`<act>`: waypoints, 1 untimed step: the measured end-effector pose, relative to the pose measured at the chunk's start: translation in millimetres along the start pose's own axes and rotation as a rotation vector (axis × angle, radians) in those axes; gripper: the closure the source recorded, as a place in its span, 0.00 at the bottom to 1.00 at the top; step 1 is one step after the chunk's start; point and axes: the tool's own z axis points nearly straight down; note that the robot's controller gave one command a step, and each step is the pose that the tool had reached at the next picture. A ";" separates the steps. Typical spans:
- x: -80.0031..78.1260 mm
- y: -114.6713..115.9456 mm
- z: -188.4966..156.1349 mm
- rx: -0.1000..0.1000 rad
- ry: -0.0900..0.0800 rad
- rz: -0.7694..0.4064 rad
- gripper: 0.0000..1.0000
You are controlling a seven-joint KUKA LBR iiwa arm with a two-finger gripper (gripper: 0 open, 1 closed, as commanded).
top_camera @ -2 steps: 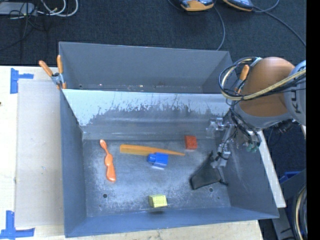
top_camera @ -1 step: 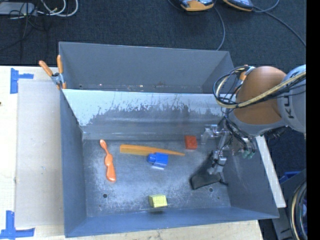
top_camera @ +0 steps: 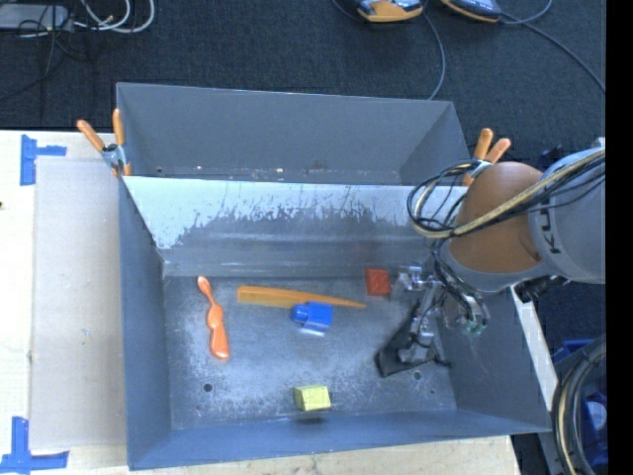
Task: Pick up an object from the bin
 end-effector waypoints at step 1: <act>15.1 37.7 2.9 0.001 0.008 0.274 1.00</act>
Offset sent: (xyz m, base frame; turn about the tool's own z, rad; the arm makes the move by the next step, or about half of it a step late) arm 0.0000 0.0000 0.0000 0.0000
